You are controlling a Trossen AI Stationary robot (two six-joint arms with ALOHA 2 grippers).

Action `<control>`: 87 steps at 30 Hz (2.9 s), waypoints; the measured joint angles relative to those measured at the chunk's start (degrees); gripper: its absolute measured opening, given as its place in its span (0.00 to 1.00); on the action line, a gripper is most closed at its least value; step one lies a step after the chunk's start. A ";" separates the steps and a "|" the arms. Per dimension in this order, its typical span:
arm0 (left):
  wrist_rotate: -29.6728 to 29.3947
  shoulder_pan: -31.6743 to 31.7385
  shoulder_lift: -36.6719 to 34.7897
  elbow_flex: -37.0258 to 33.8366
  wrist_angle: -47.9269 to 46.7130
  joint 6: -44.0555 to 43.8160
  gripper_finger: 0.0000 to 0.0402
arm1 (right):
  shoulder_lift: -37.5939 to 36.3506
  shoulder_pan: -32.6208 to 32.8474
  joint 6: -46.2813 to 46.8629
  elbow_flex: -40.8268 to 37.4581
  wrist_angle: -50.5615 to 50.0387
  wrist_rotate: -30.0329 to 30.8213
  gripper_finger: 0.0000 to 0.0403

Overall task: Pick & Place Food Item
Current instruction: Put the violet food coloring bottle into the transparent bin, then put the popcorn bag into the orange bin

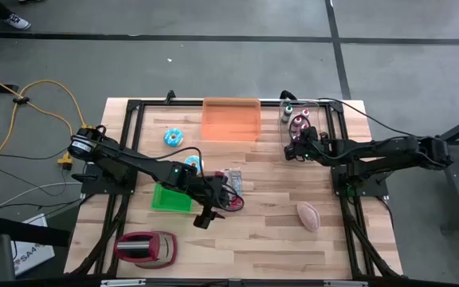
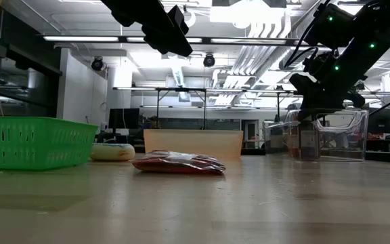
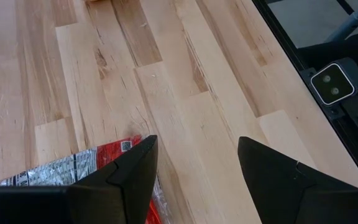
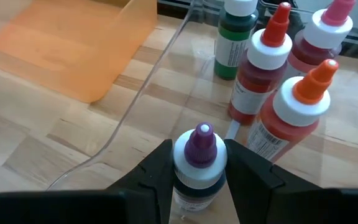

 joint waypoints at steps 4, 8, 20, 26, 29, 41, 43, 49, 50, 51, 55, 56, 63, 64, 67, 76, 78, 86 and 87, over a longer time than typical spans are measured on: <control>0.01 0.00 0.00 0.00 0.00 0.00 0.53 | -0.01 0.00 0.00 0.00 0.00 -0.02 0.29; 0.02 0.00 0.00 0.00 0.00 0.00 0.53 | -0.01 0.00 -0.54 0.00 0.00 -0.26 0.29; 0.26 0.00 0.00 0.00 0.00 0.00 0.53 | -0.01 -0.02 -1.49 0.00 0.00 -1.95 0.29; 0.22 0.00 0.00 0.00 0.00 0.00 0.53 | -0.02 -0.02 -2.39 0.02 0.00 -2.16 0.30; 0.22 0.00 0.00 0.00 0.00 0.00 0.53 | -0.01 -0.02 -2.59 0.02 0.00 -2.21 0.31; 0.20 0.00 0.00 0.00 -0.02 0.00 0.53 | -0.02 -0.04 -2.84 0.02 0.00 -2.12 0.50; 0.17 0.00 0.00 0.00 0.00 -0.02 0.53 | -0.02 -0.04 -2.82 0.02 0.00 -2.48 0.51; 0.15 0.00 0.00 0.00 -0.02 0.00 0.53 | -0.04 -0.04 -2.90 0.02 0.00 -2.67 0.51; 0.15 0.00 0.00 0.00 -0.02 0.00 0.53 | -0.07 -0.04 -2.91 0.02 0.03 -2.64 0.51; 0.15 0.00 0.00 0.00 -0.02 0.00 0.53 | -0.22 -0.04 -2.93 0.02 0.07 -2.67 0.51; 0.13 0.00 0.00 0.00 -0.02 0.00 0.53 | -1.55 -0.04 -4.97 0.02 1.23 -2.66 0.51; 0.13 0.00 0.00 0.00 -0.03 0.00 0.53 | -2.16 -0.02 -5.80 0.02 1.53 -2.65 0.51; 1.34 0.00 0.00 0.00 -0.02 -0.02 0.53 | -7.04 -0.03 -10.00 0.07 3.92 -2.48 0.51; 1.36 0.00 0.00 0.00 -0.02 0.00 0.53 | -7.70 -0.02 -10.35 0.07 3.87 -2.50 0.51; 1.48 0.00 -0.02 0.00 -0.03 -0.02 0.53 | -9.30 -0.04 -10.52 0.07 3.87 -2.51 0.51; 1.10 0.03 -0.01 0.00 -0.02 0.00 0.53 | -10.45 0.00 -12.21 0.07 3.91 -2.58 0.51; 1.09 0.07 -0.02 0.00 -0.02 0.00 0.53 | -10.45 0.00 -12.47 0.07 4.05 -2.80 0.51; -1.89 0.13 -0.02 0.00 -0.04 0.18 0.53 | -10.45 1.23 -20.26 0.07 12.09 -9.76 0.51; -2.38 0.13 -0.02 0.00 -0.04 0.15 0.53 | -10.45 1.81 -21.10 0.07 13.65 -10.52 0.51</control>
